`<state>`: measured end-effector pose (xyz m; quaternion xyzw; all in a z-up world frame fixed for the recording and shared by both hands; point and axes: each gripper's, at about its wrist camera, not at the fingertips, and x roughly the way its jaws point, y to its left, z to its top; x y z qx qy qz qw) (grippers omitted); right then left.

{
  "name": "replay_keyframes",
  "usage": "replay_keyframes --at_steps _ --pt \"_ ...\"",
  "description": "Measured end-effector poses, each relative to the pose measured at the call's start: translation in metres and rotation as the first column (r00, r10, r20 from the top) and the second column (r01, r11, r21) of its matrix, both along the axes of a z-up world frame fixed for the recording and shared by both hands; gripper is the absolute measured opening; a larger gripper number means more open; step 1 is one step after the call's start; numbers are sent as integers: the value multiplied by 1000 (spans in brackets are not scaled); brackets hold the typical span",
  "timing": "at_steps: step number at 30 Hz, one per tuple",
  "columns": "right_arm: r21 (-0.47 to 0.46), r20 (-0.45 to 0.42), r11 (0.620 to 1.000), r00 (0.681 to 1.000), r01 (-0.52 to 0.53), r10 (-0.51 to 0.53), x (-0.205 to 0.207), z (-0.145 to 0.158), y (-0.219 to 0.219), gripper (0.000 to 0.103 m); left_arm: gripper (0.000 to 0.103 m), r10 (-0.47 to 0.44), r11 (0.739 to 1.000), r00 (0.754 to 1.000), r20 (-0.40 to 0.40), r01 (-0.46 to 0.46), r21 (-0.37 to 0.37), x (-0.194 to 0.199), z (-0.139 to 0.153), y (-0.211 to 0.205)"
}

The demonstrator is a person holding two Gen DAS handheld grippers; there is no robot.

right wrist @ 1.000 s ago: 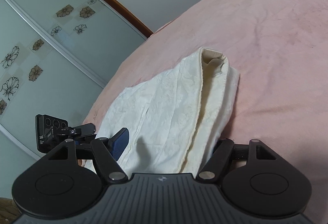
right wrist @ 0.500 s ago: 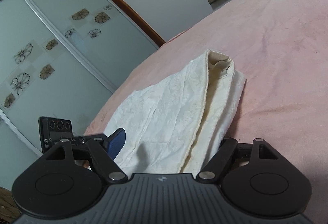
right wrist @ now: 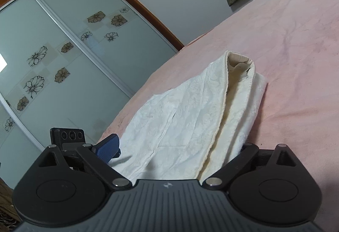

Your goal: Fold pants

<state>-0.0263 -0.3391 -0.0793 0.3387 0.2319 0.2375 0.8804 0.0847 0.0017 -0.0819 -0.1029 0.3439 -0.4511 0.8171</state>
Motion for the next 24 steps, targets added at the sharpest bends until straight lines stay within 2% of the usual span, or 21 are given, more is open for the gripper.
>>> replay_keyframes --at_steps 10,24 --pt "-4 2 1000 1000 -6 6 0 -1 -3 98 102 0 1000 1000 2 0 -1 1 -1 1" --pt "-123 -54 992 998 -39 32 5 8 9 98 102 0 1000 1000 17 -1 17 2 1 0"
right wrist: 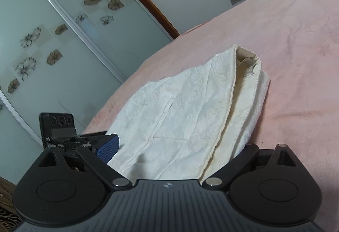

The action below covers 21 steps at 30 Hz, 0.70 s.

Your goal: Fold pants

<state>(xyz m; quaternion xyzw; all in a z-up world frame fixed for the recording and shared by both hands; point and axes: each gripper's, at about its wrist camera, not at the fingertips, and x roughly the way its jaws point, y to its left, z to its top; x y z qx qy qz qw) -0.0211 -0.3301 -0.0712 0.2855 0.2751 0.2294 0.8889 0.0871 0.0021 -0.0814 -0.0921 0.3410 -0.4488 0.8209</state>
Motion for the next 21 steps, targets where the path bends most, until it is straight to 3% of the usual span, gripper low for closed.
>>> replay_keyframes --at_steps 6,11,14,16,19,21 --pt "-2 -7 1000 1000 -7 7 0 -1 0 98 102 -9 1000 1000 3 8 27 1 3 -3" --pt "-12 -34 1000 999 20 -20 1 2 3 96 102 -31 991 998 56 24 134 -8 7 -17" --pt "-12 -55 997 996 74 -74 -1 3 1 78 101 -30 985 997 72 17 171 -10 8 -21" --pt "-24 -79 992 988 128 -129 -4 1 -2 47 93 -1 982 997 82 -14 187 -11 10 -22" --pt "-22 -90 986 982 163 -165 -9 -3 -5 39 71 70 970 992 108 -93 223 -14 14 -21" --pt "-87 -74 981 981 173 -180 -10 2 4 38 62 103 963 988 111 -127 237 -14 17 -19"
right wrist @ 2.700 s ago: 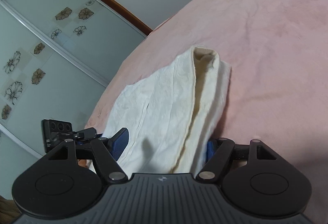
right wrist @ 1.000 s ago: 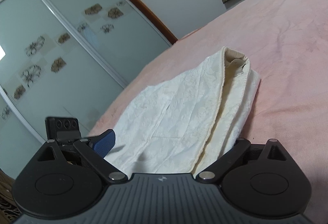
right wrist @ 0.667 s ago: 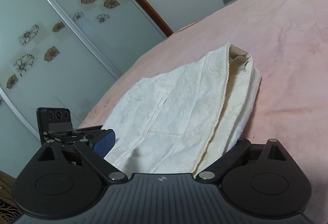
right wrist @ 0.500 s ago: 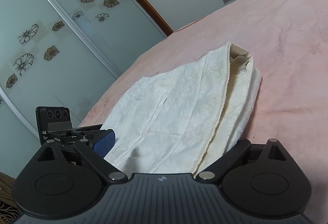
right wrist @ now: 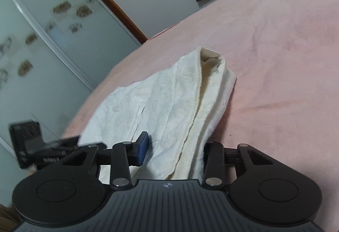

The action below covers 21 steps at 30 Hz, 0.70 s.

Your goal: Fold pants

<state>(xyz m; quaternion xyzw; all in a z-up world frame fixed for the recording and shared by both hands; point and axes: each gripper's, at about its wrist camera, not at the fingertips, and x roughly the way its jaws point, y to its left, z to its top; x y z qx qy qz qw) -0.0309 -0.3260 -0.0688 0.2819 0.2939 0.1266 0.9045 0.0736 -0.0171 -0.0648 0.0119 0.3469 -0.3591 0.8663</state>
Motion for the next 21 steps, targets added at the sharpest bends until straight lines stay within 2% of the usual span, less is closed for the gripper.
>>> replay_keyframes --at_steps 4,8,14,21 --pt "-130 19 991 999 29 -26 -2 16 21 31 43 52 998 998 36 -54 42 -4 11 -2" --pt "-210 54 976 998 56 -46 -7 27 36 29 37 81 992 992 94 -89 88 -14 18 -10" --pt "-213 80 974 995 77 -61 -9 30 38 27 27 91 988 985 147 -107 109 -19 26 -14" --pt "-236 117 969 992 71 -44 -12 42 40 25 21 101 990 977 189 -118 81 -23 37 -12"
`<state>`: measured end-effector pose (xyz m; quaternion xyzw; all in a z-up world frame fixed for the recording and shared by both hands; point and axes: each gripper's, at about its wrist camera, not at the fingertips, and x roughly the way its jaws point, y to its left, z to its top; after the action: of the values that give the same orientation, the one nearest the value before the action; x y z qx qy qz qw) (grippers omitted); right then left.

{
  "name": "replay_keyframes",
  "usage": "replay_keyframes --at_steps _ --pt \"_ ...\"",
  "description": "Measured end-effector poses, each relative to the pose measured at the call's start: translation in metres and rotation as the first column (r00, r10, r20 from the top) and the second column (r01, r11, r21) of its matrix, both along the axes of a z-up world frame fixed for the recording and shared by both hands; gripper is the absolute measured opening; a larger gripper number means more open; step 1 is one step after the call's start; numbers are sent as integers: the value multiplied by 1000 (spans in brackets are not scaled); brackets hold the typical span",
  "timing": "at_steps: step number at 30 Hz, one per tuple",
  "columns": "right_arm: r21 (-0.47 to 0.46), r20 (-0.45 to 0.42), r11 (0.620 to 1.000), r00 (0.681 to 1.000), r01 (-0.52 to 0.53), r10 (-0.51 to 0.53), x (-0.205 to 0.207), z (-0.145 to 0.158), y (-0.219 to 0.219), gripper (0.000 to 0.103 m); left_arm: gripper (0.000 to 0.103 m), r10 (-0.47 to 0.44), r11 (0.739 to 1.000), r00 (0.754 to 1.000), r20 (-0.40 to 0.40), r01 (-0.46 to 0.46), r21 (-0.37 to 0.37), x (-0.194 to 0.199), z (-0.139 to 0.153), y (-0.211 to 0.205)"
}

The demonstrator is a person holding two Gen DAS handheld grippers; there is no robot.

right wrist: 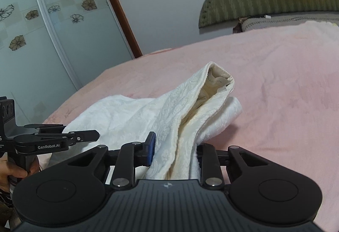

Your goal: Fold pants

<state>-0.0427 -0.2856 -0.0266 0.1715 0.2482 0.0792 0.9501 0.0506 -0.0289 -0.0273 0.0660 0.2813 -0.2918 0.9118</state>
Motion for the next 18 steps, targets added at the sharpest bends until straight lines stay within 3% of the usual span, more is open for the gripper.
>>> replay_keyframes --at_steps 5,10,18 --pt "-38 33 999 999 -27 28 8 14 9 24 21 26 999 995 92 -28 27 -4 11 0" --pt "-89 61 994 996 -66 72 30 31 22 24 21 60 997 989 134 -65 31 9 24 8" --pt "-181 104 976 984 -124 144 101 60 45 24 22 138 987 967 216 -154 56 64 44 20"
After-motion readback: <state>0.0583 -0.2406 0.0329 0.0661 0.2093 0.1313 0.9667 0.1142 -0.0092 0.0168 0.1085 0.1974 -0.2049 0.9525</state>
